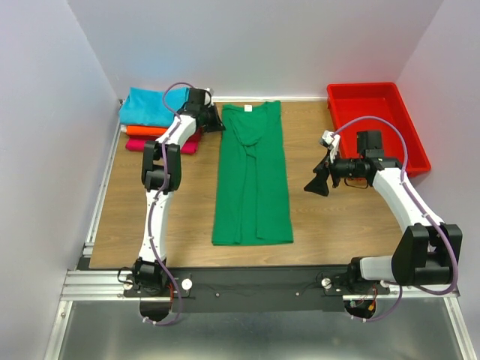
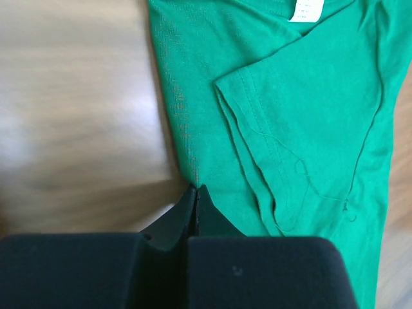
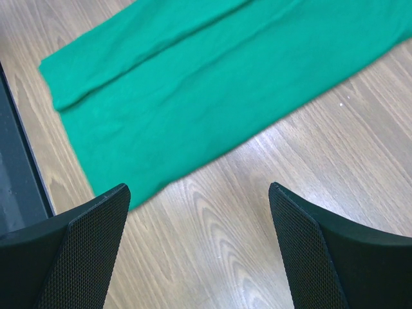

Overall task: Fold and stack the t-shirts
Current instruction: Fold the tshirt

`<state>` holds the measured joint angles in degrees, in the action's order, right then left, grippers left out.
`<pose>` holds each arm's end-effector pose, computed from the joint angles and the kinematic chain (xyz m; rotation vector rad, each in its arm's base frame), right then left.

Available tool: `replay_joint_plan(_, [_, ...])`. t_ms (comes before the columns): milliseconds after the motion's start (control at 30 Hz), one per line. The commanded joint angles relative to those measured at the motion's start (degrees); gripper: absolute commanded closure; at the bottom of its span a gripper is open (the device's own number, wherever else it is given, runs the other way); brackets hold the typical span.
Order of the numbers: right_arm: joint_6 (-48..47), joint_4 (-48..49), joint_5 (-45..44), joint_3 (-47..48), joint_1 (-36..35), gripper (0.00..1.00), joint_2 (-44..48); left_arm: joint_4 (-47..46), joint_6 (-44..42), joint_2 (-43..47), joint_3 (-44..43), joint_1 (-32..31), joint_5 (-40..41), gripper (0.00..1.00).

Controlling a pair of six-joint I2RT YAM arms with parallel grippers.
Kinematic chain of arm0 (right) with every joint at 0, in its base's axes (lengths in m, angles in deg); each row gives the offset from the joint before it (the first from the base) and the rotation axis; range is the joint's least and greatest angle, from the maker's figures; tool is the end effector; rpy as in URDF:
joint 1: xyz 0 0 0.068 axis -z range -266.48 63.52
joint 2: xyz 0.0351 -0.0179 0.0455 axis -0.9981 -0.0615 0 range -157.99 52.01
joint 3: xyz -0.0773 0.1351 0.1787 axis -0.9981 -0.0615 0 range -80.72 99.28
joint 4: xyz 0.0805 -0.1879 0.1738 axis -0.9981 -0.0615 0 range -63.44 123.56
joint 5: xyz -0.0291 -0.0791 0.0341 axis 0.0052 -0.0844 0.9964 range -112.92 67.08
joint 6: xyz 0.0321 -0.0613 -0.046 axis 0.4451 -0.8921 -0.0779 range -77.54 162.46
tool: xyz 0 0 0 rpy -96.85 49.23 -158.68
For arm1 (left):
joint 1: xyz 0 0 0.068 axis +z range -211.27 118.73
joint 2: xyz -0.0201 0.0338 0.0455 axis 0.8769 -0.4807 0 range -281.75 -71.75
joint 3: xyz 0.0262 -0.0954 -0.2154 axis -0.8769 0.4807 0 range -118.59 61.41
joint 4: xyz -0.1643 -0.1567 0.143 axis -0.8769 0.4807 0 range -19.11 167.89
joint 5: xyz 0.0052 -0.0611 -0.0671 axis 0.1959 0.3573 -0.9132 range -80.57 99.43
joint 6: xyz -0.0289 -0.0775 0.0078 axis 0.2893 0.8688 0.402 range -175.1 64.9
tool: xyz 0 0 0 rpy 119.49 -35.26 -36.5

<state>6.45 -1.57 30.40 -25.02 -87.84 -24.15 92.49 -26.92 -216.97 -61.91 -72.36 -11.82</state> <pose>0.2880 0.0650 0.2049 -1.0195 1.9565 0.8439 0.5498 -0.1347 0.1070 -0.1644 2.3892 -0.7664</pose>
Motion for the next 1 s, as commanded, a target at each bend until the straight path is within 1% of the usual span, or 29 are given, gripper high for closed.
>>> replay_joint_plan(0, [0.2, 0.9, 1.2, -0.5, 0.6, 0.06, -0.6, 0.5, 1.7, -2.8, -4.5, 0.6, -2.9, 1.00])
replay_joint_plan(67, [0.1, 0.8, 0.9, -0.5, 0.6, 0.06, -0.6, 0.0, 2.0, -2.5, -4.4, 1.3, -3.3, 1.00])
replay_joint_plan(100, [-0.1, 0.7, 1.0, -0.6, 0.6, 0.06, -0.6, -0.2, 1.8, -1.5, -4.0, 1.4, -3.6, 0.97])
replay_joint_plan(133, [-0.3, 0.7, 0.9, -0.7, 0.6, 0.06, -0.6, -0.9, 1.3, -0.6, -3.5, 1.5, -4.0, 0.90])
replay_joint_plan(167, [-0.5, 0.7, 1.0, -0.9, 0.6, 0.06, -0.5, -1.1, 0.4, 0.5, -2.5, 1.6, -4.2, 0.85])
replay_joint_plan(200, [-1.1, 0.7, 1.3, -1.2, 0.6, 0.06, -0.4, -1.4, -0.7, 3.3, -1.7, 1.5, -5.0, 0.76])
replay_joint_plan(233, [-1.3, 0.7, 1.5, -1.4, 0.6, 0.06, 0.0, -1.8, -3.1, 4.9, 0.2, 1.5, -5.4, 0.71])
replay_joint_plan(267, [-1.6, 0.6, 1.8, -1.6, 0.6, 0.06, 0.2, -1.9, -4.5, 6.9, 0.2, 1.5, -5.5, 0.67])
replay_joint_plan(300, [-2.6, 0.6, 2.8, -2.3, 0.5, 0.06, 0.6, -3.1, -7.3, 11.7, 3.2, 1.5, -5.5, 0.61])
replay_joint_plan(333, [-3.2, 0.5, 3.5, -2.3, 0.5, 0.06, 1.0, -3.8, -7.4, 14.4, 5.1, 1.5, -5.7, 0.60])
replay_joint_plan(367, [-3.9, 0.3, 4.2, -3.0, 0.4, 0.06, 1.4, -4.5, -9.5, 17.1, 9.1, 1.5, -5.6, 0.60])
replay_joint_plan(400, [-5.8, 0.2, 5.7, -3.5, 0.4, 0.06, 2.4, -6.3, -11.1, 23.0, 11.4, 1.4, -5.2, 0.59])
replay_joint_plan(467, [-7.7, -0.5, 7.3, -4.8, 0.4, 0.06, 3.3, -8.2, -15.0, 29.2, 16.3, 1.4, -4.8, 0.57])
replay_joint_plan(500, [-8.9, -0.7, 8.1, -5.3, 0.3, 0.05, 3.8, -9.3, -16.7, 35.4, 21.5, 1.3, -4.4, 0.56])
replay_joint_plan(567, [-12.6, -1.9, 10.2, -6.2, 0.0, 0.00, 5.0, -13.3, -20.7, 42.2, 27.7, 0.5, -3.9, 0.54])
replay_joint_plan(600, [-16.0, -2.8, 11.4, -7.0, -0.8, 0.00, 5.7, -16.7, -23.9, 48.8, 34.7, -0.4, -4.0, 0.53])
replay_joint_plan(633, [-17.7, -4.0, 11.5, -7.1, -1.6, 0.00, 6.1, -18.8, -25.6, 52.3, 38.1, -0.9, -3.9, 0.52])
replay_joint_plan(667, [-19.0, -4.2, 11.0, -7.4, -3.5, 0.00, 6.4, -20.5, -27.0, 55.4, 44.9, -1.2, -4.1, 0.51])
replay_joint_plan(700, [-20.8, -4.3, 10.1, -8.1, -4.9, 0.00, 6.6, -21.2, -30.0, 61.4, 48.0, -1.5, -5.0, 0.45])
replay_joint_plan(733, [-21.5, -4.4, 6.8, -8.3, -6.4, 0.00, 6.5, -26.0, -30.6, 64.3, 51.0, -1.6, -5.8, 0.42])
replay_joint_plan(767, [-22.4, -4.5, 5.0, -8.5, -8.0, 0.00, 6.3, -28.3, -31.1, 67.1, 54.0, -1.7, -7.0, 0.37])
replay_joint_plan(800, [-23.8, -5.1, 0.7, -8.5, -12.2, 0.00, 5.7, -31.9, -32.4, 72.4, 59.7, -1.6, -8.8, 0.22])
replay_joint_plan(833, [-24.8, -5.6, -1.3, -8.4, -14.5, 0.00, 5.2, -34.0, -32.3, 74.8, 62.5, -1.5, -9.4, 0.14])
replay_joint_plan(867, [-25.3, -6.0, -2.9, -8.3, -19.0, 0.00, 3.7, -35.7, -32.6, 79.3, 67.3, -1.6, -10.3, 0.08])
replay_joint_plan(933, [-25.6, -5.7, -7.1, -8.1, -23.5, 0.03, 2.3, -39.3, -33.2, 83.2, 71.1, -1.6, -14.4, 0.07])
replay_joint_plan(967, [-25.2, -5.4, -8.7, -8.1, -25.8, 0.05, 1.5, -39.5, -36.2, 84.8, 72.8, -1.6, -17.0, 0.07])
